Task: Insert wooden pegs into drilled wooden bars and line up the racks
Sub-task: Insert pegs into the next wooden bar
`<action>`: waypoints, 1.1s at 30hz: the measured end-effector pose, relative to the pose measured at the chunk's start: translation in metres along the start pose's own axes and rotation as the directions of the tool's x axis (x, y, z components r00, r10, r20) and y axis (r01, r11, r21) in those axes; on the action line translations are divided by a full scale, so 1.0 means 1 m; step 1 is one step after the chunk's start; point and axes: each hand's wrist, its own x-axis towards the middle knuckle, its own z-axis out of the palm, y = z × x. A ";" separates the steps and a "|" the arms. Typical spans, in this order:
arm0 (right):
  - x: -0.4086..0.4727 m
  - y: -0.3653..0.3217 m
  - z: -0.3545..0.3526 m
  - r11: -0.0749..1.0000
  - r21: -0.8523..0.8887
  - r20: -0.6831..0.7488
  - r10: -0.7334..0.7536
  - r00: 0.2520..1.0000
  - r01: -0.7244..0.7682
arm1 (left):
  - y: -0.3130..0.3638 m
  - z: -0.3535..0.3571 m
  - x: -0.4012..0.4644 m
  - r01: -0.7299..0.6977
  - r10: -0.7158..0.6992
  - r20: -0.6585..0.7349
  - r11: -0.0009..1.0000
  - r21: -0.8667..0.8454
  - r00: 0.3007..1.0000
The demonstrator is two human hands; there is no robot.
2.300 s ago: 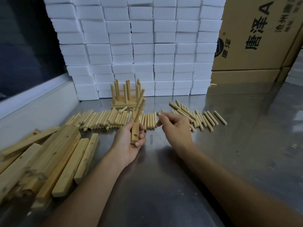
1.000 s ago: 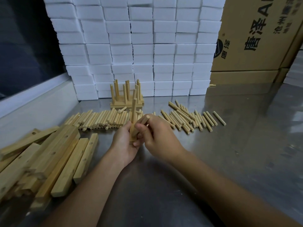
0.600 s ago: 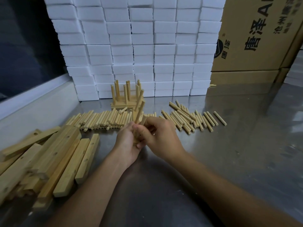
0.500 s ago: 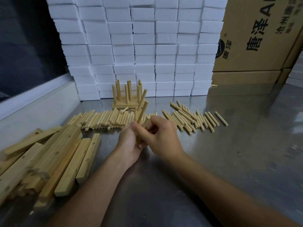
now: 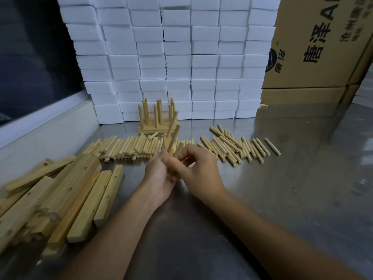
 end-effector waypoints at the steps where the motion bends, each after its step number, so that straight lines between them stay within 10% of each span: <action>1: -0.002 0.001 0.000 0.996 -0.085 0.006 -0.019 1.000 0.019 | 0.000 0.000 0.000 0.015 -0.015 0.012 0.999 -0.029 1.000; 15: -0.007 0.006 -0.001 0.977 -0.207 0.150 0.074 0.986 -0.042 | 0.008 -0.004 -0.004 0.114 -0.105 0.055 0.973 -0.199 0.993; 29: 0.013 0.027 -0.021 0.974 -0.136 -0.043 0.176 0.983 -0.180 | 0.004 -0.009 0.011 0.064 -0.032 0.141 0.971 -0.232 0.990; 33: 0.027 0.032 -0.035 0.966 -0.115 -0.127 0.215 0.968 -0.230 | 0.009 -0.010 0.015 -0.117 0.112 -0.057 0.987 -0.108 0.992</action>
